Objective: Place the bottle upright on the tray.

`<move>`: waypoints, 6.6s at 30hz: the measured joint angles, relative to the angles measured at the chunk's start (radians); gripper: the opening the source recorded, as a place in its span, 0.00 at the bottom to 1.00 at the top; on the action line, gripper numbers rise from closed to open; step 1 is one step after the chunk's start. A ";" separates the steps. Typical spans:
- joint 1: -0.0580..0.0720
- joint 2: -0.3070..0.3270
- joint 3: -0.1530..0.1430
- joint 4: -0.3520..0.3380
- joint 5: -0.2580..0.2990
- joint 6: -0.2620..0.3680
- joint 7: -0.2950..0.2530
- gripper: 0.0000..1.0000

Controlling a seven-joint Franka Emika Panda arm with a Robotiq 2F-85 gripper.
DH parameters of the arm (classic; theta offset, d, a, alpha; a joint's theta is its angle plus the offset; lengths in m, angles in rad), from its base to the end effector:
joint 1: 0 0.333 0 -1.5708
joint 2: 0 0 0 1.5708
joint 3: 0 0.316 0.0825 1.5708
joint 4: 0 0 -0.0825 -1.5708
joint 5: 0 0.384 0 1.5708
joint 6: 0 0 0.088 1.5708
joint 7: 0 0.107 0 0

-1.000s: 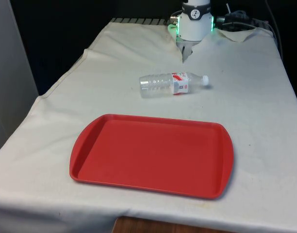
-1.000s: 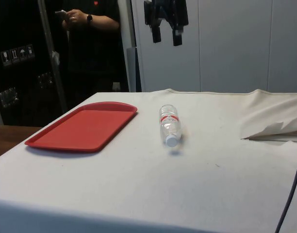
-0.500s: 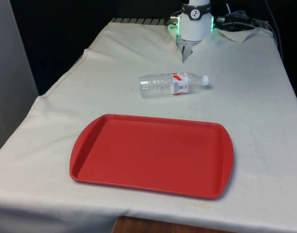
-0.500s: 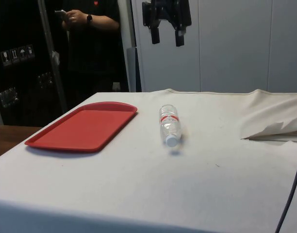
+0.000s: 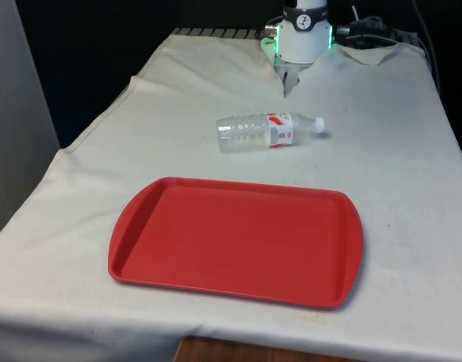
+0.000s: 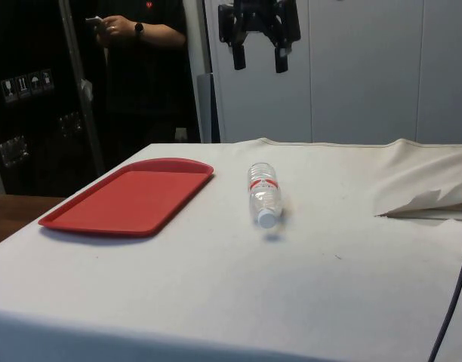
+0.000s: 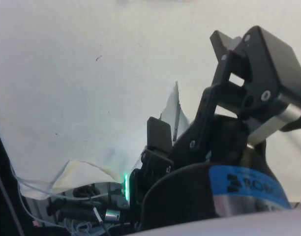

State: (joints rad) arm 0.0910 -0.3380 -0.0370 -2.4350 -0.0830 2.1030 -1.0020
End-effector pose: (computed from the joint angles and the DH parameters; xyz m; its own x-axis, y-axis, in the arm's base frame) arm 0.4349 0.0193 0.4305 0.4539 0.8898 -0.0475 0.8910 -0.4526 0.0361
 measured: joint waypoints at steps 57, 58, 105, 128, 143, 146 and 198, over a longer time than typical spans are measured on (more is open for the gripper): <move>0.000 0.001 0.000 -0.013 -0.013 0.019 -0.410 1.00; 0.000 0.001 0.000 -0.013 -0.013 0.019 -0.417 1.00; -0.002 0.044 -0.014 -0.086 -0.017 0.159 -0.788 1.00; -0.004 0.141 -0.024 -0.135 -0.018 0.275 -0.916 1.00; -0.005 0.183 -0.026 -0.136 -0.018 0.289 -0.900 1.00; -0.005 0.195 -0.026 -0.137 -0.018 0.297 -0.892 1.00; -0.008 0.406 -0.034 -0.133 -0.024 0.533 -0.833 1.00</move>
State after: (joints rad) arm 0.0830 0.0680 -0.0710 -2.5680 -0.1070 2.6360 -1.8350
